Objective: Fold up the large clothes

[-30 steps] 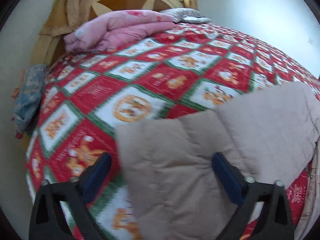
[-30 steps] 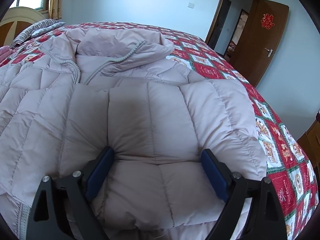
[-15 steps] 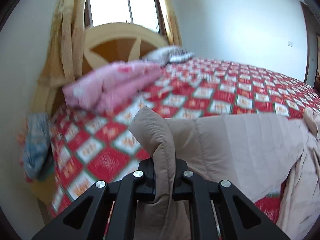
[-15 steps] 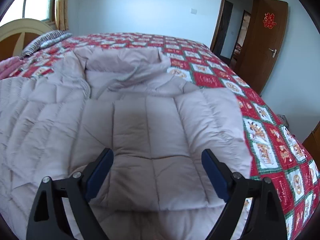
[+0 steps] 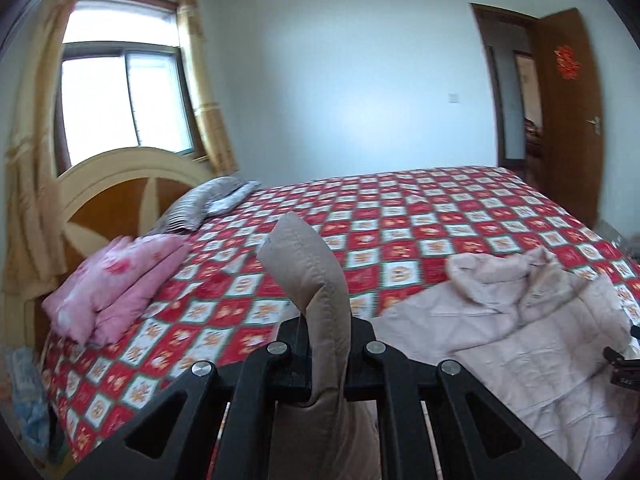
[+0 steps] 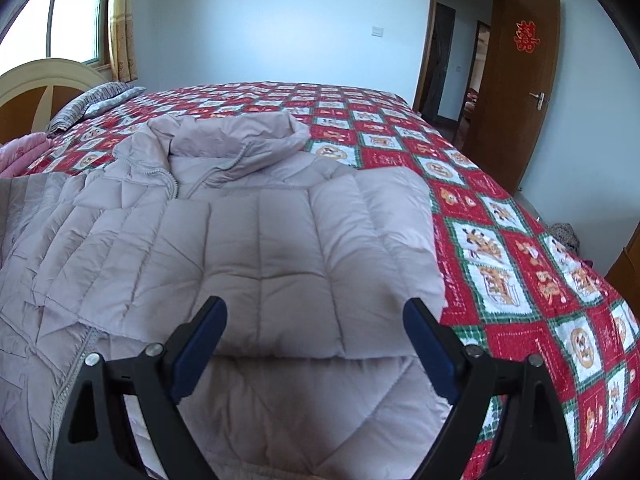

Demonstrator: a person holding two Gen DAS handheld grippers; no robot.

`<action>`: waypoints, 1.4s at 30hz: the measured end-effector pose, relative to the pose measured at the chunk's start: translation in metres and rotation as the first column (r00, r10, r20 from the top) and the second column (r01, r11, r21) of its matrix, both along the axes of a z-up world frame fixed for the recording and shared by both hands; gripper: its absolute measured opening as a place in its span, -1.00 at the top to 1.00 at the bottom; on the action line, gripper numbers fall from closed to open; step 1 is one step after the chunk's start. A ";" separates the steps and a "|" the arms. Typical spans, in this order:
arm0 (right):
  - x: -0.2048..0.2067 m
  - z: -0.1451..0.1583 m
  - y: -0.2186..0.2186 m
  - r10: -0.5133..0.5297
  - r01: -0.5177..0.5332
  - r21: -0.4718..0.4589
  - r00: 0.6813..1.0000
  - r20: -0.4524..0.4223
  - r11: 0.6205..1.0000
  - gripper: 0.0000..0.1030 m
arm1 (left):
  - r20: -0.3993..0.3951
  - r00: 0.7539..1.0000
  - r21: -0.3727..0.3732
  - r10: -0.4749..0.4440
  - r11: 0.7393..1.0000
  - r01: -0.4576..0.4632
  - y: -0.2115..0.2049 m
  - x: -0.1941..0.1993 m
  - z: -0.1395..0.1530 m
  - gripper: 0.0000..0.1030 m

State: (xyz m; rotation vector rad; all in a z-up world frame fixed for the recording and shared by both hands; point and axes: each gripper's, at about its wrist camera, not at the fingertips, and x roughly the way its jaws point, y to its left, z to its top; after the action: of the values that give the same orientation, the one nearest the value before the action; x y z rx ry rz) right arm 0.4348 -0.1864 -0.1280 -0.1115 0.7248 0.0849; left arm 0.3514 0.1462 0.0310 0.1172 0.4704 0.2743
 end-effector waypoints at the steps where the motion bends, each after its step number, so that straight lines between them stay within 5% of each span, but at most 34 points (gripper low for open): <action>1: -0.001 -0.001 -0.003 -0.003 0.003 0.005 1.000 0.002 1.000 -0.78 | -0.010 1.000 -0.004 -0.028 1.000 0.028 -0.014 0.008 -0.004 0.84; 15: -0.002 -0.023 -0.030 -0.039 0.042 0.092 0.999 -0.038 0.995 -0.81 | -0.120 0.961 0.004 -0.249 0.968 0.252 -0.175 0.072 -0.057 0.84; 27: -0.001 -0.029 -0.039 -0.049 0.058 0.146 0.997 -0.064 0.988 -0.82 | -0.193 0.919 -0.008 -0.343 0.937 0.348 -0.248 0.092 -0.109 0.77; 29: -0.001 -0.030 -0.039 -0.049 0.059 0.151 0.996 -0.068 0.987 -0.82 | -0.201 0.914 0.009 -0.351 0.933 0.360 -0.254 0.093 -0.115 0.40; 31: 0.000 -0.031 -0.040 -0.051 0.062 0.156 0.996 -0.071 0.986 -0.83 | -0.175 0.923 0.047 -0.344 0.933 0.356 -0.259 0.088 -0.116 -0.69; 32: 0.000 -0.031 -0.041 -0.052 0.063 0.159 0.996 -0.071 0.985 -0.83 | -0.152 0.930 0.064 -0.336 0.935 0.348 -0.260 0.084 -0.114 -0.84; 35: 0.000 -0.031 -0.041 -0.054 0.065 0.163 0.996 -0.072 0.985 -0.84 | -0.110 0.930 0.096 -0.351 0.927 0.361 -0.256 0.075 -0.107 -0.88; 42: -0.007 -0.012 -0.049 -0.058 0.069 0.228 0.997 -0.052 0.971 -0.83 | -0.122 0.965 0.101 -0.234 0.964 0.246 -0.185 0.078 -0.112 -0.88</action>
State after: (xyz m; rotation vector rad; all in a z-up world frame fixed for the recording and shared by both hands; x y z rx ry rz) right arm 0.4273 -0.2356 -0.1402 0.1348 0.7578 0.1097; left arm 0.4296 -0.0386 -0.0805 0.3018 0.5432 0.0563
